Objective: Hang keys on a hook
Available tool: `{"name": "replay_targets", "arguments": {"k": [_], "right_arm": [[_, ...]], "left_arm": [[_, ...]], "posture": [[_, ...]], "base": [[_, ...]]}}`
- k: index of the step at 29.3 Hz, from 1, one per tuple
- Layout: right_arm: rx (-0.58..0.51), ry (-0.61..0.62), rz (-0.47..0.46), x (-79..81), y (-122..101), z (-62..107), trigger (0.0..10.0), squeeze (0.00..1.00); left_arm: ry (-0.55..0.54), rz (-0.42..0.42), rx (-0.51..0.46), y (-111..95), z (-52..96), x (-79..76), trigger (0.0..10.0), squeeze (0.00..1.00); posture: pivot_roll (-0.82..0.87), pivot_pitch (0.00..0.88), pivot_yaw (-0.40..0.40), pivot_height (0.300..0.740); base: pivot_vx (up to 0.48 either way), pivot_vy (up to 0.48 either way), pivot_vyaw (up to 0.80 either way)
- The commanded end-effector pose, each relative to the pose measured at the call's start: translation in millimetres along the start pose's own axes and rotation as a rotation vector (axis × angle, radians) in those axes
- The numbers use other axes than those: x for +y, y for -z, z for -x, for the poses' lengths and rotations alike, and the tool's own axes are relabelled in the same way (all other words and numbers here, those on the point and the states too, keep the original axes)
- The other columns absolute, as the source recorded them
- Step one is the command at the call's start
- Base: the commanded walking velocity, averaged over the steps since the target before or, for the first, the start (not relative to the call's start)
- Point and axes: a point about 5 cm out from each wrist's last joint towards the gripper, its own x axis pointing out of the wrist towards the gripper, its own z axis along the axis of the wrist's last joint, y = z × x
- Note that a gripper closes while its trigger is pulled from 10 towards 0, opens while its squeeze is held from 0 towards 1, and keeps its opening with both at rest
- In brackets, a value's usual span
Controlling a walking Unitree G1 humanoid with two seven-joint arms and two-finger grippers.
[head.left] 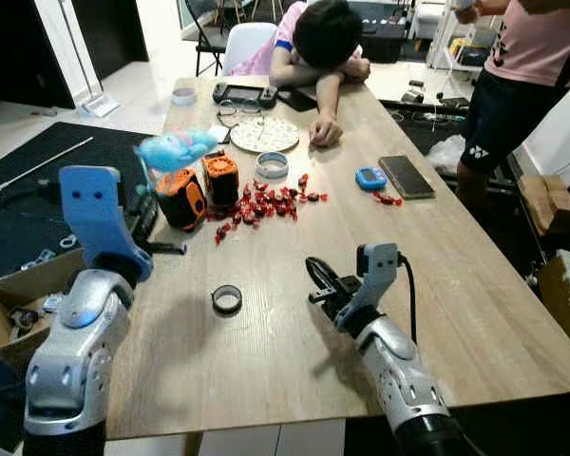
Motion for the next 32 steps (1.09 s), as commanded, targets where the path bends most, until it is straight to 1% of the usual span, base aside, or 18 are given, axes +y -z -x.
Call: {"name": "replay_targets", "arguments": {"k": [1, 2, 3, 4, 5, 6, 7, 8, 9, 10, 13, 17, 20, 21, 22, 24, 28, 32], "right_arm": [[0.011, 0.002, 0.001, -0.8, 3.7, 1.2, 10.0, 0.00], [0.011, 0.002, 0.001, -0.8, 3.7, 1.2, 10.0, 0.00], [0.010, 0.004, 0.002, -1.4, 3.6, 1.3, 10.0, 0.00], [0.010, 0.004, 0.002, -1.4, 3.6, 1.3, 10.0, 0.00], [0.011, 0.004, 0.002, -1.6, 3.9, 1.6, 10.0, 0.00], [0.012, 0.003, 0.002, -1.1, 4.2, 1.5, 10.0, 0.00], [0.012, 0.003, 0.002, -1.1, 4.2, 1.5, 10.0, 0.00], [0.013, 0.001, 0.003, -0.8, 4.3, 1.2, 10.0, 0.00], [0.013, 0.001, 0.003, -0.8, 4.3, 1.2, 10.0, 0.00], [0.012, 0.000, 0.003, -0.5, 4.2, 0.7, 10.0, 0.00], [0.012, 0.000, 0.004, -0.6, 4.0, 0.4, 10.0, 0.00], [0.012, 0.000, 0.001, 0.0, 5.1, 0.3, 10.0, 0.00], [0.012, -0.001, 0.001, 0.5, 5.4, 0.4, 10.0, 0.00], [0.013, 0.000, -0.001, 0.6, 5.8, 0.6, 10.0, 0.00], [0.013, 0.000, -0.001, 0.6, 5.8, 0.6, 10.0, 0.00], [0.015, -0.001, -0.002, 1.1, 6.3, 0.8, 10.0, 0.00], [0.017, -0.002, -0.004, 0.9, 7.1, 1.6, 10.0, 0.00], [0.015, -0.005, -0.004, 2.3, 8.0, 1.4, 10.0, 0.00]], "left_arm": [[0.099, 0.096, -0.042, -6.6, 3.9, -15.5, 10.0, 0.00], [0.099, 0.096, -0.042, -6.6, 3.9, -15.5, 10.0, 0.00], [0.108, 0.169, -0.051, -7.6, 3.7, -18.1, 10.0, 0.00], [0.108, 0.169, -0.051, -7.6, 3.7, -18.1, 10.0, 0.00], [0.129, 0.095, -0.007, -3.4, 4.0, -20.6, 10.0, 0.00], [0.144, 0.163, 0.010, -1.4, 3.3, -22.2, 10.0, 0.00], [0.144, 0.163, 0.010, -1.4, 3.3, -22.2, 10.0, 0.00], [0.130, 0.090, 0.052, 2.7, 3.2, -19.8, 10.0, 0.00], [0.130, 0.090, 0.052, 2.7, 3.2, -19.8, 10.0, 0.00], [0.131, 0.145, 0.057, 3.0, 3.0, -18.3, 10.0, 0.00], [0.120, 0.158, 0.077, 2.8, 3.6, -16.1, 10.0, 0.00], [0.122, 0.027, 0.179, 16.2, 10.0, -17.2, 10.0, 0.00], [0.112, -0.019, 0.195, 21.0, 11.1, -17.4, 10.0, 0.00], [0.104, -0.074, 0.207, 25.4, 11.7, -17.9, 10.0, 0.00], [0.104, -0.074, 0.207, 25.4, 11.7, -17.9, 10.0, 0.00], [0.080, -0.141, 0.210, 29.9, 11.7, -18.5, 10.0, 0.00], [0.052, -0.130, 0.175, 28.5, 11.3, -18.7, 10.0, 0.00], [0.007, -0.058, 0.127, 26.8, 10.1, -18.8, 10.0, 0.00]], "posture": [[0.23, 0.131, 0.017, 0.740], [0.23, 0.131, 0.017, 0.740], [0.22, 0.128, 0.017, 0.740], [0.22, 0.128, 0.017, 0.740], [0.23, 0.128, 0.014, 0.740], [0.22, 0.127, 0.016, 0.740], [0.22, 0.127, 0.016, 0.740], [0.23, 0.125, 0.016, 0.740], [0.23, 0.125, 0.016, 0.740], [0.23, 0.125, 0.015, 0.740], [0.23, 0.125, 0.016, 0.740], [0.23, 0.126, 0.017, 0.740], [0.23, 0.130, 0.018, 0.740], [0.23, 0.132, 0.018, 0.740], [0.23, 0.132, 0.018, 0.740], [0.23, 0.138, 0.017, 0.740], [0.24, 0.136, 0.014, 0.740], [0.24, 0.115, 0.016, 0.740]], "base": [[0.000, 0.000, 0.00], [0.000, 0.000, 0.00], [0.000, 0.000, 0.00], [0.000, 0.000, 0.00], [0.000, 0.000, 0.00], [0.000, 0.000, 0.00], [0.000, 0.000, 0.00], [0.000, 0.000, 0.00], [0.000, 0.000, 0.00], [0.000, 0.000, 0.00], [0.000, 0.000, 0.00], [0.000, 0.000, 0.00], [0.000, 0.000, 0.00], [0.000, 0.000, 0.00], [0.000, 0.000, 0.00], [0.000, 0.000, 0.00], [0.000, 0.000, 0.00], [0.000, 0.000, 0.00]]}}
